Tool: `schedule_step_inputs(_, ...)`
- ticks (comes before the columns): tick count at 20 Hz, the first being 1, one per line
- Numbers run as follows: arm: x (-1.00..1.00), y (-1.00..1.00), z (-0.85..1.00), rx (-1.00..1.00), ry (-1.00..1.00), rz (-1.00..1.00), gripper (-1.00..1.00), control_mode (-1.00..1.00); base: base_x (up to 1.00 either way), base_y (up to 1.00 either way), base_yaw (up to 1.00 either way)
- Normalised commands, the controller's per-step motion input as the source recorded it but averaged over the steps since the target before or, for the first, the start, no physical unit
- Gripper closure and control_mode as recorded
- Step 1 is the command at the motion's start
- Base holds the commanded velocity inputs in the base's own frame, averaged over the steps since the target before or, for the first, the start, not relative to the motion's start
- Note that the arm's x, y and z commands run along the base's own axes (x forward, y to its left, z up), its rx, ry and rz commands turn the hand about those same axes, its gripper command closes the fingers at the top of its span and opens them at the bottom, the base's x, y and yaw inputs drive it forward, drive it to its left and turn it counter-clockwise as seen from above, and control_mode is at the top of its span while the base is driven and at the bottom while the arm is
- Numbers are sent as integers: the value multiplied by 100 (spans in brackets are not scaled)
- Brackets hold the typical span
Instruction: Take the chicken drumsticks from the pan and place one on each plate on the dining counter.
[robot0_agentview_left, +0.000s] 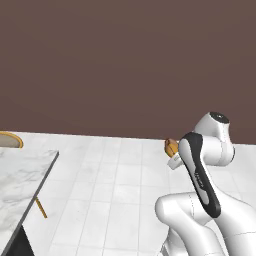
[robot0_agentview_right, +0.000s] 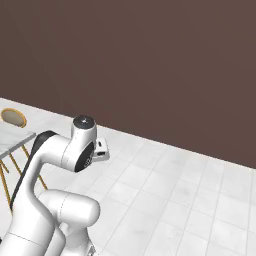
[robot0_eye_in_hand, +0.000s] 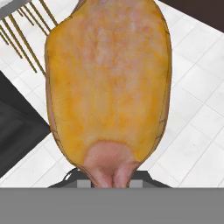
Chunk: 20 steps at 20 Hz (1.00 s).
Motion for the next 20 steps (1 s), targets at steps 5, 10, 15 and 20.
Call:
schedule_step_inputs(5, 0, 0, 0, 0, 0, 0, 100, 100, 100, -29, 28)
schedule_step_inputs(10, 0, 0, 0, 0, 0, 0, 100, 100, 100, -24, 32)
schedule_step_inputs(15, 0, 0, 0, 0, 0, 0, 100, 100, 100, -21, 36)
schedule_step_inputs(20, 0, 0, 0, 0, 0, 0, 100, 100, 100, -14, 44)
